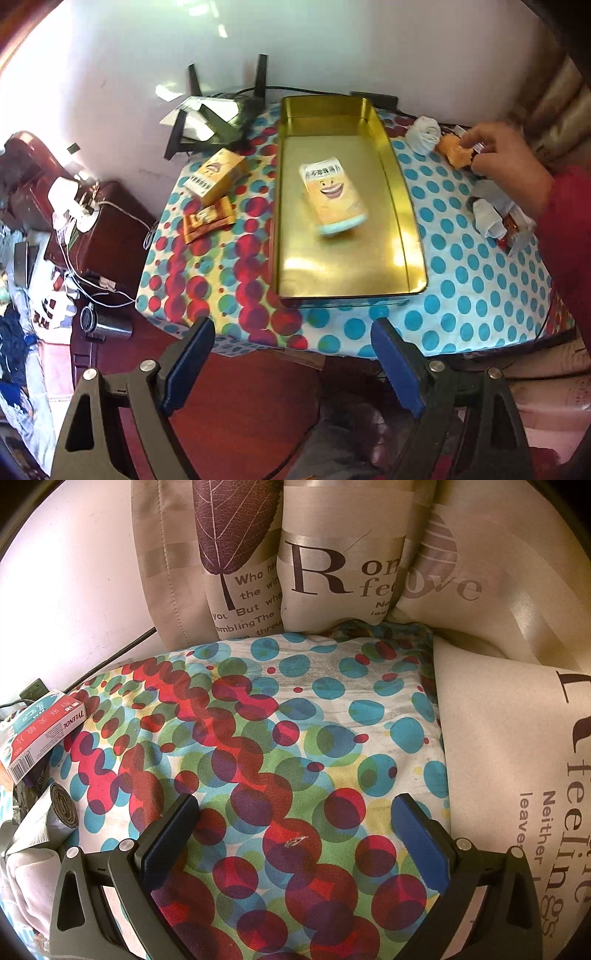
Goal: Organize objects
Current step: 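Set the empty gold tray down and spread the items with the right hand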
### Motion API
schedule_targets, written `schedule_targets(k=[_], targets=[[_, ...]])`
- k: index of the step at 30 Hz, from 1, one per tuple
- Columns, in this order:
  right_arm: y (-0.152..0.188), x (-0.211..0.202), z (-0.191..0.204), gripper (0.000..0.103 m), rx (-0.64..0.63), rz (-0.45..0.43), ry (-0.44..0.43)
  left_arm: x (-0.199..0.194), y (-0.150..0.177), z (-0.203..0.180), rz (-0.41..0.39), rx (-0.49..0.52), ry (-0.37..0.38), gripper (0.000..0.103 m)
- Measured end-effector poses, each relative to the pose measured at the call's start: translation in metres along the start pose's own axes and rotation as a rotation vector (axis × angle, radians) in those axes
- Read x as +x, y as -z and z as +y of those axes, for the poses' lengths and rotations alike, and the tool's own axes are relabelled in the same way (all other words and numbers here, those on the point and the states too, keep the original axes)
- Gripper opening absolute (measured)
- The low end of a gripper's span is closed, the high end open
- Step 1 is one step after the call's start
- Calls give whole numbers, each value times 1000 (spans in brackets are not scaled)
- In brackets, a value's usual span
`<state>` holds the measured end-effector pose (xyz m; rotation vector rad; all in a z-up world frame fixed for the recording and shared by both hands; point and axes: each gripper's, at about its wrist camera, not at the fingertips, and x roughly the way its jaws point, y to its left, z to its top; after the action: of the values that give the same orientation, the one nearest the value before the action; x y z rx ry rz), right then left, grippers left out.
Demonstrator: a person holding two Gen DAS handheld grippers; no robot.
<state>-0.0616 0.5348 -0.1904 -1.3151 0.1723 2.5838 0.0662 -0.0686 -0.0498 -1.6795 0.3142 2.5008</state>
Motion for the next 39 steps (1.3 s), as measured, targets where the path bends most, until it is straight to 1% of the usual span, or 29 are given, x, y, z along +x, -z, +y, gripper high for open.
schedule_targets(k=[2, 5, 7, 10, 11, 14, 16, 19, 22, 26, 30, 32, 33, 34, 36, 38, 39], targets=[[0, 0, 0, 103, 0, 0, 0, -1, -2, 0, 7, -38, 19, 89], [0, 0, 0, 103, 0, 0, 0, -9, 0, 6, -11, -70, 3, 89], [0, 0, 0, 103, 0, 0, 0, -13, 5, 12, -21, -69, -24, 89], [0, -1, 0, 103, 0, 0, 0, -19, 16, 21, -38, -52, -104, 89], [0, -1, 0, 103, 0, 0, 0, -19, 18, 23, -36, -46, -119, 89], [0, -1, 0, 103, 0, 0, 0, -20, 20, 32, -24, -62, -117, 89], [0, -1, 0, 103, -1, 0, 0, -21, 22, 35, -29, -60, -120, 89], [0, -1, 0, 103, -1, 0, 0, -19, 18, 28, -42, -47, -95, 89], [0, -1, 0, 103, -1, 0, 0, -16, 8, 8, -60, -9, -62, 89], [0, -2, 0, 103, -1, 0, -1, -4, -12, -40, -49, 65, 32, 89], [0, -2, 0, 103, -1, 0, -1, 14, -26, -86, -16, 99, 83, 88], [0, -2, 0, 103, -1, 0, -1, 23, -32, -106, -9, 100, 87, 88], [0, -2, 0, 103, -1, 0, -1, 29, -36, -117, -19, 102, 77, 88], [0, -2, 0, 103, -1, 0, -1, 36, -39, -129, -22, 102, 51, 88], [0, -2, 0, 103, -1, 0, -1, 47, -42, -145, -19, 97, 38, 88], [0, -2, 0, 103, -1, 0, -1, 57, -42, -159, -29, 100, -15, 88], [0, -2, 0, 103, -1, 0, -1, 62, -43, -166, -29, 105, -24, 88]])
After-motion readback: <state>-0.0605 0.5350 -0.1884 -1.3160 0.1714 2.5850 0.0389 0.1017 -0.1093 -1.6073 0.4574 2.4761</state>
